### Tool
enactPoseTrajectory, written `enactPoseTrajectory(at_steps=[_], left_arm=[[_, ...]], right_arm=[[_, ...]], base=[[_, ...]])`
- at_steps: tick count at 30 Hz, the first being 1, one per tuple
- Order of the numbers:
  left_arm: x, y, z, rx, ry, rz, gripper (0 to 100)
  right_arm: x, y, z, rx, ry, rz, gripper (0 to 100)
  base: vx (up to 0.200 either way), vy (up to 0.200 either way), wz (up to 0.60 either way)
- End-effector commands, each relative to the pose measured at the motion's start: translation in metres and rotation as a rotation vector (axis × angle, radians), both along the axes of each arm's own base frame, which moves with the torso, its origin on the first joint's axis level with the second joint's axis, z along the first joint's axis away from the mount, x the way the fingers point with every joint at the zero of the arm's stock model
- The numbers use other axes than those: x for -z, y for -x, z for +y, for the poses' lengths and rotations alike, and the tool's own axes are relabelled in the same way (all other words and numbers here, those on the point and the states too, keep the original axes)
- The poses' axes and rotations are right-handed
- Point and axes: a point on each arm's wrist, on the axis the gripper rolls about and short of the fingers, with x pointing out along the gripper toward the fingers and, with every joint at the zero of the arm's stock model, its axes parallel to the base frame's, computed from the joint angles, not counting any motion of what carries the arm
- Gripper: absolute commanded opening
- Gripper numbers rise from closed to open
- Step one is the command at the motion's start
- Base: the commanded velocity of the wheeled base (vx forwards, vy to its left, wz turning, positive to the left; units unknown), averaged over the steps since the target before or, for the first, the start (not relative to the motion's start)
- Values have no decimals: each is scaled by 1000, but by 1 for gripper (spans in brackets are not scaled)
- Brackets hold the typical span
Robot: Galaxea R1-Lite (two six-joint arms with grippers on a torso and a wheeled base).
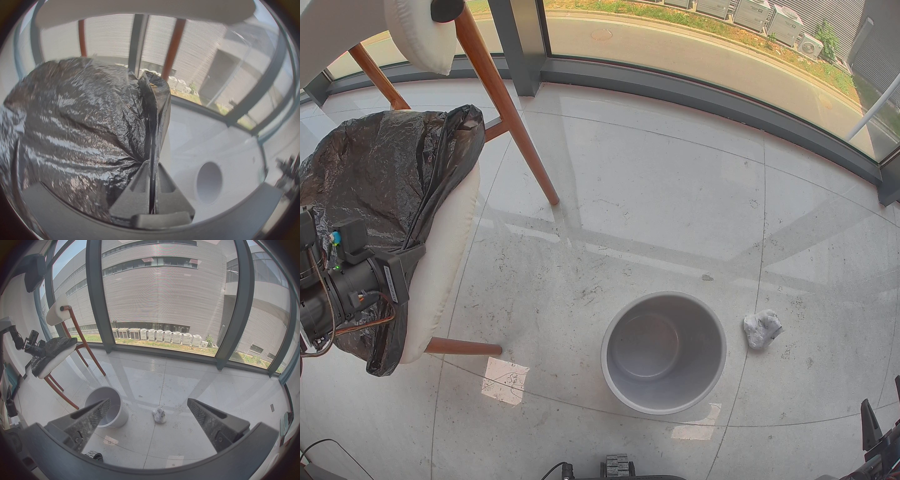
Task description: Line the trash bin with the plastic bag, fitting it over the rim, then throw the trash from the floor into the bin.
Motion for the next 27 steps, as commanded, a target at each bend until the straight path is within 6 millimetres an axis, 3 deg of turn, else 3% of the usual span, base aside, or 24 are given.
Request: enactPoseTrajectory(at_steps=[1,4,8,19,27], left_arm=[[-50,38,-11,143,324,4,0],[-64,74,-20,273,528,143,0],[-67,94,-25,370,590,242,0],[-77,107,-44,724,561,323,0],[-81,92,-61,901,530,394,0]], right_arm=[[5,0,0,-1,0,6,100],[5,-1,0,-1,0,8,100],[5,0,0,-1,0,6,100],[5,0,0,-1,-2,6,100],[5,-1,0,-1,-2,6,100]], base=[[0,0,0],[0,0,0],[0,0,0],[0,0,0],[0,0,0]])
